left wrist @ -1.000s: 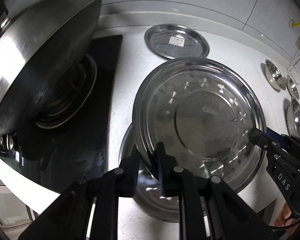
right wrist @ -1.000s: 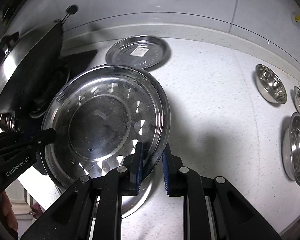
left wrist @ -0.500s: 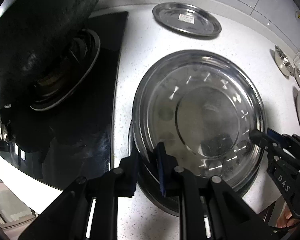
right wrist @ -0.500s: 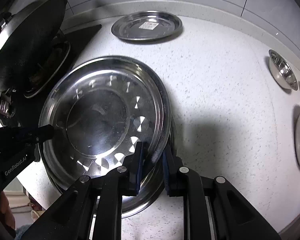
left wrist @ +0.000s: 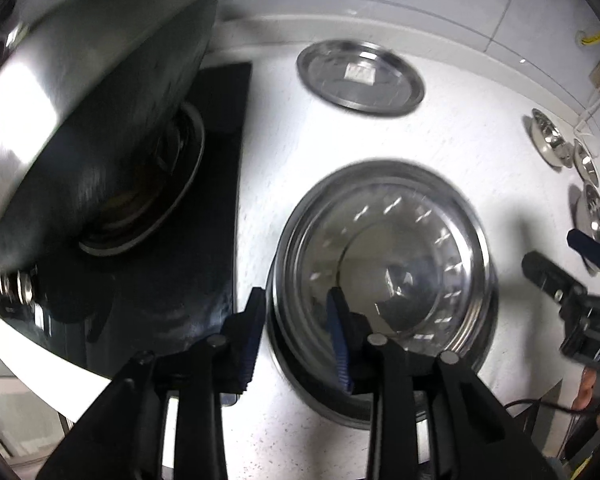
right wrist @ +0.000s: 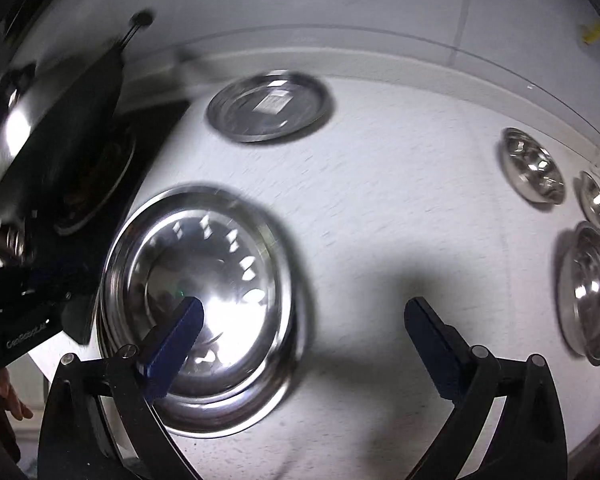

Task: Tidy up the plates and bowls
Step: 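Move both grippers to the small labeled steel plate and close on its rim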

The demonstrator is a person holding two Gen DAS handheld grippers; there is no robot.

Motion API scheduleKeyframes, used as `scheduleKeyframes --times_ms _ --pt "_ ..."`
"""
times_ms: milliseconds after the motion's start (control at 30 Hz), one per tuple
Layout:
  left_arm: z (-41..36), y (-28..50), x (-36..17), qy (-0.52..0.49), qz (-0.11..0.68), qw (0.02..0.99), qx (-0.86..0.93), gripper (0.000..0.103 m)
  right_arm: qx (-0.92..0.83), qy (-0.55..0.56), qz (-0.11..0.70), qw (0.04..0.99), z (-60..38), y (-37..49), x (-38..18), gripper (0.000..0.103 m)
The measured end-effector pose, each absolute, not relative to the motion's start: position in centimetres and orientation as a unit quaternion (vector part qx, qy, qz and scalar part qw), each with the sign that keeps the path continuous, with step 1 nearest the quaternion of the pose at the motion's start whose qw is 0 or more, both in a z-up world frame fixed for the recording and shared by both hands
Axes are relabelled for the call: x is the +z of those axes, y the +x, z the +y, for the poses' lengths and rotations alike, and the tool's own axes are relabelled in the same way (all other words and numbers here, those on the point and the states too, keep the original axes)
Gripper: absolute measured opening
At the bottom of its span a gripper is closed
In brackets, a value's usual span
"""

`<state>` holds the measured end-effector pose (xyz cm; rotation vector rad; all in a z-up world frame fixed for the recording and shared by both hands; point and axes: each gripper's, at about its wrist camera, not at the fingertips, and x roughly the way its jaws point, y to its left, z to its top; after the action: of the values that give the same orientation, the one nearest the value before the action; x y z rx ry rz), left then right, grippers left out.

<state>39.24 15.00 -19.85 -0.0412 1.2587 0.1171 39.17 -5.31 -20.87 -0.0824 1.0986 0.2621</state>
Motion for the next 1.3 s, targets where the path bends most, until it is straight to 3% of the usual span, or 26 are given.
scheduleKeyframes --times_ms 33,100,167,400,933,1300 --pt "14.8 39.4 -19.5 -0.02 0.583 0.811 0.048 0.038 0.12 -0.033 0.518 0.846 -5.9 39.5 -20.5 0.099" --pt "14.2 40.0 -18.5 -0.018 0.572 0.819 0.034 0.053 0.11 -0.024 0.513 0.851 -7.0 40.1 -20.0 0.099" --pt "13.4 40.8 -17.7 -0.02 0.562 0.827 0.017 0.06 0.101 -0.015 0.508 0.855 -7.8 40.8 -19.6 0.099" --pt "10.9 43.2 -15.7 -0.015 0.53 0.848 -0.024 0.068 0.092 -0.008 0.5 0.861 -9.9 41.9 -18.8 0.099" --pt "8.3 50.5 -16.7 -0.013 0.501 0.865 -0.018 0.07 0.099 -0.014 0.497 0.862 -11.3 46.9 -19.7 0.099" --pt "12.6 59.7 -20.3 -0.033 0.522 0.849 0.066 0.07 0.101 -0.01 0.485 0.869 -8.3 56.6 -20.7 0.099"
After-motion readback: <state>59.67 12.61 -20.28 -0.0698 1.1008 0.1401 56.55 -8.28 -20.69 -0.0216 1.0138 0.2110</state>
